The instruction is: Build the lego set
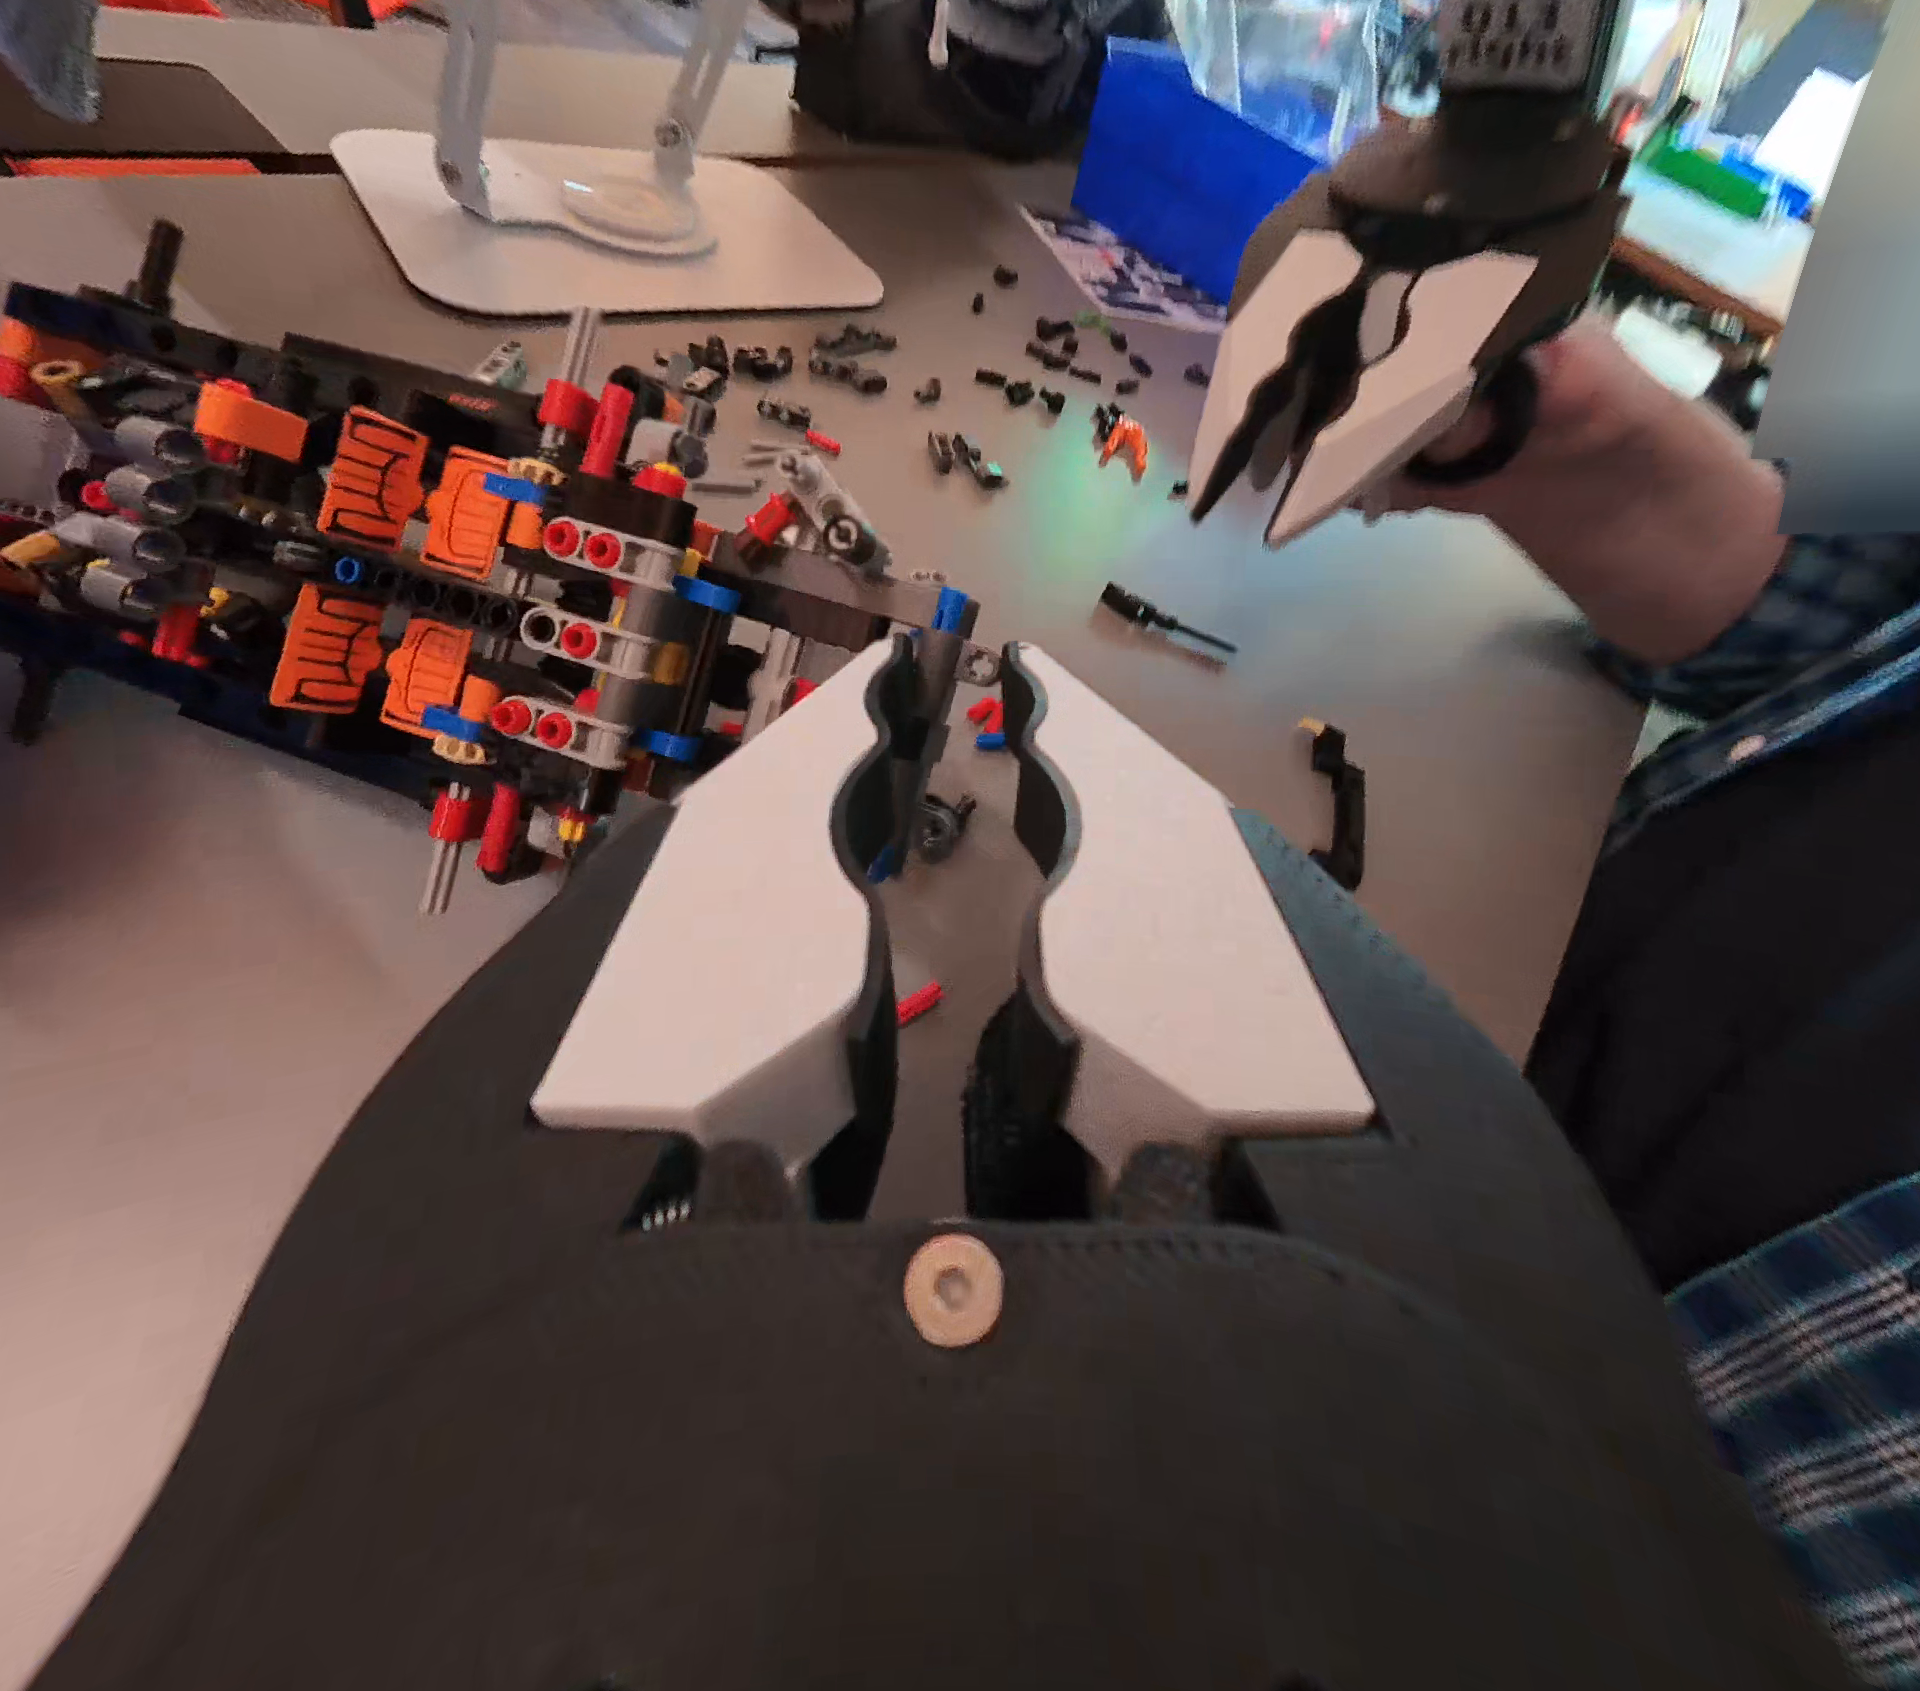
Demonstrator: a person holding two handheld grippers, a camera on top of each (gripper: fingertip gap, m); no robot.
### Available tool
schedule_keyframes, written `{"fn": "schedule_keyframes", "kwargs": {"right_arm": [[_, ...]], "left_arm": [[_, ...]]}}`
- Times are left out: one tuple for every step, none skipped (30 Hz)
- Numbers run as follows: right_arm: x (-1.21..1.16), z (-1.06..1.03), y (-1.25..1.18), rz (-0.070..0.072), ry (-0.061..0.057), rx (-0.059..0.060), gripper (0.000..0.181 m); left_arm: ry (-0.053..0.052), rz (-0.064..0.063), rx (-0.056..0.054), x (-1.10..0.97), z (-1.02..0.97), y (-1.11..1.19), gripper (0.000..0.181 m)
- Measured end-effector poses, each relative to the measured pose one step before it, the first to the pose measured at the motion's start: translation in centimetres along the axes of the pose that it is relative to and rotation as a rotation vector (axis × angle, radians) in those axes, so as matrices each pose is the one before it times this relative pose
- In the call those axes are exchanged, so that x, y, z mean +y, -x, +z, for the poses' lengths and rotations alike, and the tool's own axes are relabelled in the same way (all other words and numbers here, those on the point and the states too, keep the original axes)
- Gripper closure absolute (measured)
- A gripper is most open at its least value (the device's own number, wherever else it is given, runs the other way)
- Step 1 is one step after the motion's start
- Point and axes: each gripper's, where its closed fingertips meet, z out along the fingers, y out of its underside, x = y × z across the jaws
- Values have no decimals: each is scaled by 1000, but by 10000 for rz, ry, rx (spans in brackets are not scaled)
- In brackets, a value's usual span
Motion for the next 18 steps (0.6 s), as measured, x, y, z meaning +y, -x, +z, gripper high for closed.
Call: {"fn": "schedule_keyframes", "kwargs": {"right_arm": [[-249,830,249,-21,38,-173,165],[-209,807,228,-21,65,-164,165],[-217,760,147,7,81,-134,165],[-339,684,62,20,24,-96,165],[-444,597,6,28,-41,-73,165],[-471,535,-28,41,-53,-68,165],[-468,438,-40,12,-65,-58,164],[-482,337,-154,1,-103,6,164],[-484,352,-226,28,-127,17,165],[-383,480,-209,62,-88,-20,164],[-267,573,-297,119,-30,-2,164],[-258,620,-125,155,-31,-120,163],[-334,617,50,167,-73,-224,162],[-358,578,-127,133,-88,-119,162],[-288,578,-238,48,-36,-51,162],[-215,608,-133,57,19,-136,163],[-254,557,-98,126,-20,-177,162],[-224,525,-76,112,-14,-168,163]], "left_arm": [[-284,-286,-40,-157,-155,-22,166],[-319,-237,-58,-178,-154,-33,167],[-289,-266,-25,-111,-134,-21,167],[-270,-275,-1,-81,-178,4,166],[-354,-286,17,-172,-247,34,167],[-333,-327,86,-162,-254,19,167],[-254,-268,92,-84,-247,52,167],[-203,-185,26,-60,-244,103,167],[-179,-147,-52,-58,-218,143,167],[-101,-95,-12,37,-192,47,167],[-83,-95,-35,43,-207,71,167],[-109,-127,-56,22,-211,88,167],[-86,-109,-60,79,-199,79,167],[-61,-163,-42,113,-223,75,168],[-57,-251,-55,84,-254,103,169],[-79,-239,-127,39,-312,217,172],[-11,-217,-135,90,-230,192,173],[48,-113,-65,167,-164,68,173]]}}
